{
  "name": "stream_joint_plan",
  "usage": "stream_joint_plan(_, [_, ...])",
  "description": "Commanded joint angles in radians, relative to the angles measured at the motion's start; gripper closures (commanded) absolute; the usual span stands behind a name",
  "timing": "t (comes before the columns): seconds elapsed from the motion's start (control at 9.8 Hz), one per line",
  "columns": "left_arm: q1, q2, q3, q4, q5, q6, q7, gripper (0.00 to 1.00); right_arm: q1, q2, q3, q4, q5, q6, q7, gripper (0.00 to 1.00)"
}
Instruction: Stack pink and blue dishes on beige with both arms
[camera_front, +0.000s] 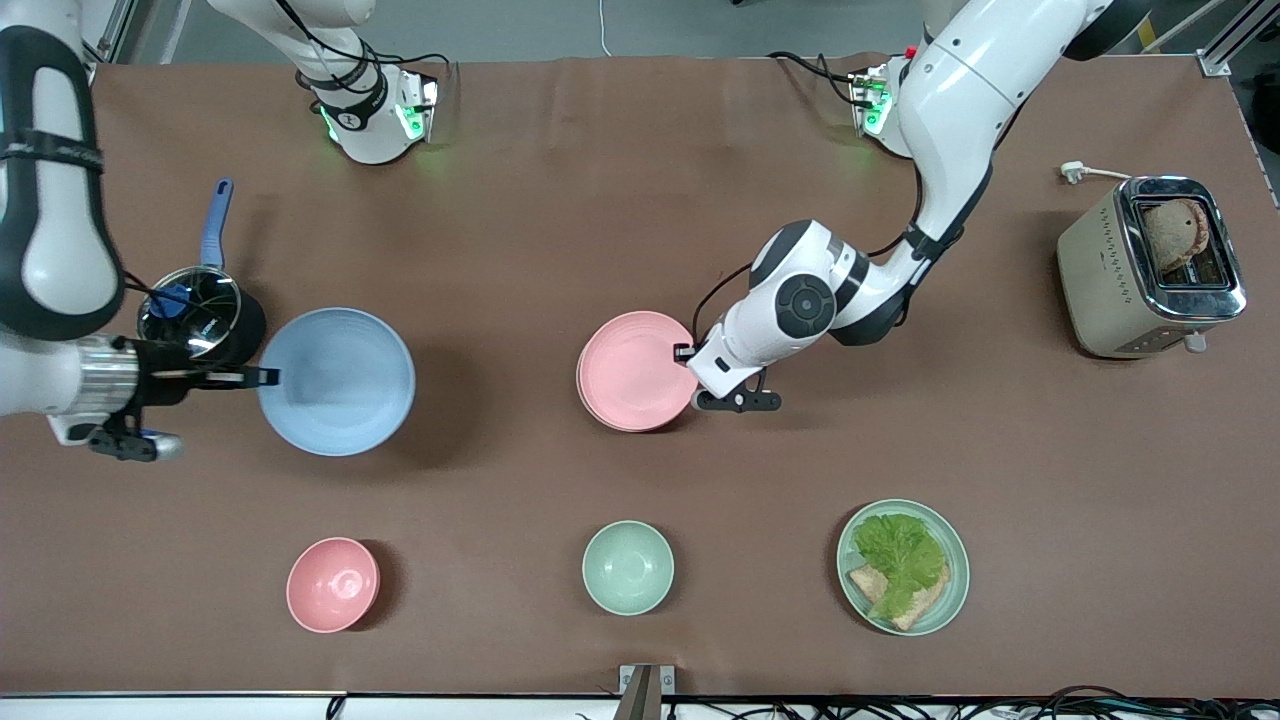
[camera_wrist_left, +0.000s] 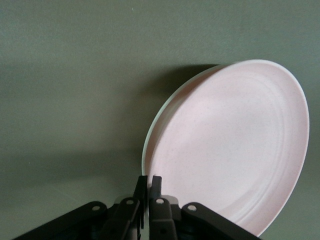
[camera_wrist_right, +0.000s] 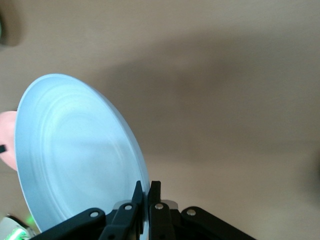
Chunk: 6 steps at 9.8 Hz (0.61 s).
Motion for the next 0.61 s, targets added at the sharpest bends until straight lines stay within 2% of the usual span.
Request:
stream_joint_plan(0.0, [-0.007,0.021,0.009,-0.015,0.033,0.024,-0.017,0.99,-0.001,-0.043,0.097,-0.068,0.011,0.086,0.148,0.99])
stream_joint_plan(0.1, [-0.007,0.03,0.009,-0.009,0.032,0.025,-0.018,0.9,0.0,-0.056,0.162,-0.121,0.013,0.166,0.203,0.99])
stream_joint_plan(0.2, [-0.005,0.032,0.009,-0.006,0.032,0.028,-0.035,0.56,0.001,-0.069,0.232,-0.192,0.013,0.277,0.267,0.99])
stream_joint_plan(0.31, [-0.002,0.023,0.009,0.0,0.033,0.03,-0.07,0.01,0.009,-0.068,0.292,-0.232,0.013,0.353,0.326,0.99])
stream_joint_plan(0.51, [0.048,-0.046,0.01,0.024,0.038,-0.011,-0.072,0.0,0.042,-0.065,0.351,-0.274,0.019,0.401,0.41,0.99])
